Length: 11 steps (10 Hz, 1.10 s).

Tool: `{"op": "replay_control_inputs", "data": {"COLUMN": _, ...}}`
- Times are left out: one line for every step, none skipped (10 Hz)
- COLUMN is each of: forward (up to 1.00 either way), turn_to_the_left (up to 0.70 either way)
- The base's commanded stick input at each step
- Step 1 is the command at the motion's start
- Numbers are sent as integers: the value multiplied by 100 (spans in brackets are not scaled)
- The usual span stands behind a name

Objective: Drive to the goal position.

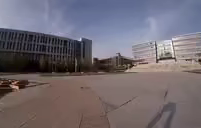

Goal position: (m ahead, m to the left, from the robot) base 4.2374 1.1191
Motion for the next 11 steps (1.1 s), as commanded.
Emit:
{"op": "replay_control_inputs", "data": {"forward": 70, "turn_to_the_left": 0}}
{"op": "replay_control_inputs", "data": {"forward": 70, "turn_to_the_left": 0}}
{"op": "replay_control_inputs", "data": {"forward": 70, "turn_to_the_left": 0}}
{"op": "replay_control_inputs", "data": {"forward": 70, "turn_to_the_left": 0}}
{"op": "replay_control_inputs", "data": {"forward": 70, "turn_to_the_left": 0}}
{"op": "replay_control_inputs", "data": {"forward": 70, "turn_to_the_left": 0}}
{"op": "replay_control_inputs", "data": {"forward": 70, "turn_to_the_left": 0}}
{"op": "replay_control_inputs", "data": {"forward": 70, "turn_to_the_left": 0}}
{"op": "replay_control_inputs", "data": {"forward": 70, "turn_to_the_left": 0}}
{"op": "replay_control_inputs", "data": {"forward": 70, "turn_to_the_left": 0}}
{"op": "replay_control_inputs", "data": {"forward": 70, "turn_to_the_left": 0}}
